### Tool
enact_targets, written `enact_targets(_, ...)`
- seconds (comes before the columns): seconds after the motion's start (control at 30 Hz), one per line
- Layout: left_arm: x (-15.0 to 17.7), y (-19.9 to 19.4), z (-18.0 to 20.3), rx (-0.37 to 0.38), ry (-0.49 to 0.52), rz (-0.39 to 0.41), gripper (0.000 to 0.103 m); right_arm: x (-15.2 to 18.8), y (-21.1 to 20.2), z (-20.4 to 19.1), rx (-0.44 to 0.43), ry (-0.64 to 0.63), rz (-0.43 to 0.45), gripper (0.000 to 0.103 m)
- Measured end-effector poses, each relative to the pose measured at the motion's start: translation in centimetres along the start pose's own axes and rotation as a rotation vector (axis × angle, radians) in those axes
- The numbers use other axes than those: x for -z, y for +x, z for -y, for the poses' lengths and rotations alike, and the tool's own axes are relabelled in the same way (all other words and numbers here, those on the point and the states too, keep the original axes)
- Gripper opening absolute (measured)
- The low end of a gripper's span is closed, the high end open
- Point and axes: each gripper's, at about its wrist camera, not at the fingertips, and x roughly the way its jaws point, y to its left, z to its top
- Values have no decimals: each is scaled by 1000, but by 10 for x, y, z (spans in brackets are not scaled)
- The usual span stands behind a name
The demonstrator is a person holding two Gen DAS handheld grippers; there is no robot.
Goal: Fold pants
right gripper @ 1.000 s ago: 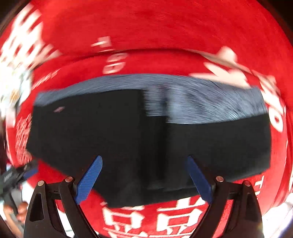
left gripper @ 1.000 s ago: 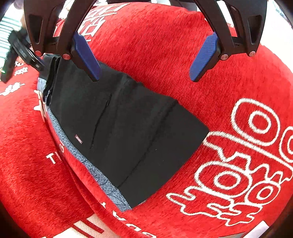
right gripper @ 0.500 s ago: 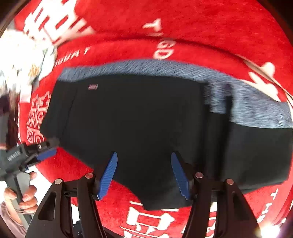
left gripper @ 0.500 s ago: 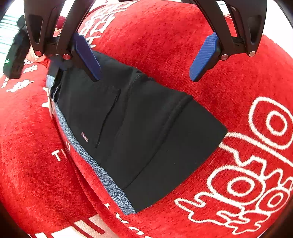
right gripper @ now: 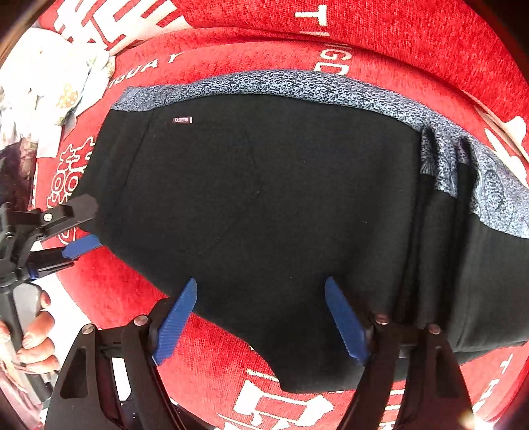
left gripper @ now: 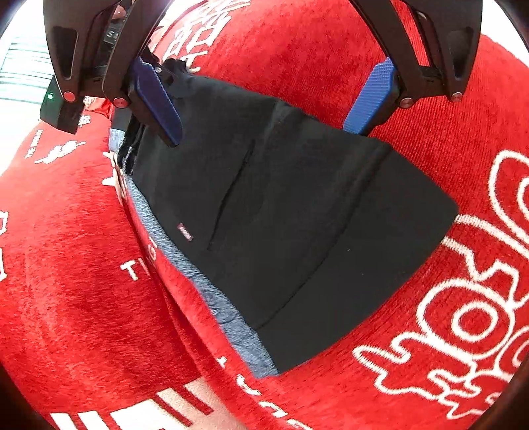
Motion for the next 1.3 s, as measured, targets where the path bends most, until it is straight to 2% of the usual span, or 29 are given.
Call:
enact_targets(0.07, 0, 7, -6, -20, -20, -1, 98, 1, 0, -3, 5, -9, 0, 85)
enact_targets(0.13, -1, 7, -8, 0, -26, 9, 98, -1, 2, -4, 4, -12, 1, 85)
enact_targets(0.27, -6, 12, 0, -5, 3, 12, 98, -1, 2, -4, -9, -6, 6, 85)
enact_targets(0.4, -10, 12, 11, -19, -14, 29, 98, 2, -1, 0, -13, -2, 4, 85)
enact_targets(0.57, -8, 4, 46, -62, 103, 122, 98, 5, -6, 8, -43, 3, 21, 86)
enact_targets(0.63, -12, 15, 44, -120, 86, 106, 97, 5, -10, 14, -76, 29, 30, 86)
enact_targets(0.67, -14, 21, 41, -159, 72, 97, 86, 5, -12, 17, -89, 40, 28, 86)
enact_targets(0.7, -15, 25, 39, -220, 66, 92, 65, 2, -18, 21, -105, 64, 23, 86)
enact_targets(0.73, -16, 28, 36, -285, 80, 84, 62, 0, -22, 24, -102, 74, 24, 86)
enact_targets(0.77, -16, 28, 38, -289, 91, 95, 59, -3, -30, 26, -92, 81, 36, 86)
enact_targets(0.8, -14, 25, 43, -312, 111, 118, 48, -10, -43, 27, -82, 70, 60, 86)
enact_targets(0.87, -8, 24, 58, -396, 221, 148, 42, -22, -61, 24, -74, 40, 93, 86)
enact_targets(0.97, 9, 29, 83, -529, 416, 202, 42, -51, -87, 12, -88, -5, 125, 86)
enact_targets(1.1, 28, 40, 104, -668, 591, 262, 42, -100, -106, -16, -172, -55, 118, 86)
enact_targets(1.2, 39, 48, 113, -748, 681, 293, 42, -135, -90, -53, -234, -115, -7, 86)
enact_targets(1.27, 46, 50, 116, -794, 737, 313, 42, -149, -71, -81, -252, -169, -116, 86)
enact_targets(1.3, 49, 53, 118, -814, 763, 321, 42, -154, -64, -93, -253, -195, -142, 86)
